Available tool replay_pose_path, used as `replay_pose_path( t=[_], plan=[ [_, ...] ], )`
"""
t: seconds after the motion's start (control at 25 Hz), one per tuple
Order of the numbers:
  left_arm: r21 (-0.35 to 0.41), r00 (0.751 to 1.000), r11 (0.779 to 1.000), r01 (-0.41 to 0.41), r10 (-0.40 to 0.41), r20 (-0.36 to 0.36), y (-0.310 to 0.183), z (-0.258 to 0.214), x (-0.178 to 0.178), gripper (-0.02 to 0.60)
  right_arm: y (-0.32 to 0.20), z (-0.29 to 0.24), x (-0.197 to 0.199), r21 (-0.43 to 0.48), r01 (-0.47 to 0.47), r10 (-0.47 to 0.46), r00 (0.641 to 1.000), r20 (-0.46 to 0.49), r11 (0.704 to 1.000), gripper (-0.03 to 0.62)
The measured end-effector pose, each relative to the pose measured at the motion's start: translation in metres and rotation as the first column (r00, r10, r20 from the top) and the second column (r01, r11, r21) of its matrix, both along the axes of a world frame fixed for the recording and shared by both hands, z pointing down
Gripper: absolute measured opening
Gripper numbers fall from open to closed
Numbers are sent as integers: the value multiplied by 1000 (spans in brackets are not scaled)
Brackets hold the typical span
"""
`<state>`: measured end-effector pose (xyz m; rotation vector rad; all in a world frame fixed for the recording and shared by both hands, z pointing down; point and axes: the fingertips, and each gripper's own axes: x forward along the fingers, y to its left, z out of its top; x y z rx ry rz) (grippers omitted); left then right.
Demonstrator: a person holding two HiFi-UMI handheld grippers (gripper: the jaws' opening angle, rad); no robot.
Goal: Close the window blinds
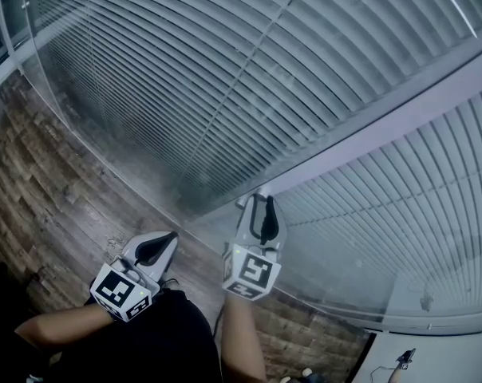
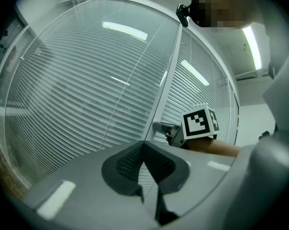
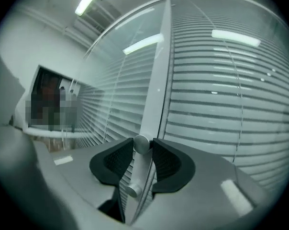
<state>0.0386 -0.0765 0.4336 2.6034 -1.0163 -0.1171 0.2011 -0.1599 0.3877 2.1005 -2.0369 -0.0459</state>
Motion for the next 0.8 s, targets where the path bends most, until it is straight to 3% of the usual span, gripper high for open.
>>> replay_pose_path(
  t=[0.12,0.24,0.36,0.48,0.6,0.64,0.72,0.8],
  plan=[
    [-6,1000,1000,2,-2,-4,-2,2,1,2,-1,1,5,35,-18,11,978,207,999,129],
    [-10,1000,1000,5,-5,-5,-4,1,1,2,-3,1,8,50,-29,7,917,398,998,129],
    [-12,1000,1000,5,-5,-6,-1,4,1,2,-1,4,9,52,-15,-10,891,455,999,135],
    [-13,1000,1000,4,-4,-7,-1,4,0,2,-2,6,6,14,28,-31,944,329,1000,138],
    [-16,1000,1000,7,-7,-6,-1,4,0,2,0,6,-2,-40,78,-77,997,30,996,157],
    [-17,1000,1000,8,-8,-5,-2,4,-1,2,0,4,-4,-46,81,-85,992,-90,996,160],
    [-19,1000,1000,8,-9,-5,-2,4,-2,2,1,0,-6,-53,68,-81,950,-302,996,160],
    [-20,1000,1000,8,-9,-5,-1,3,-4,1,2,-5,-6,-50,60,-75,915,-396,997,160]
  ],
)
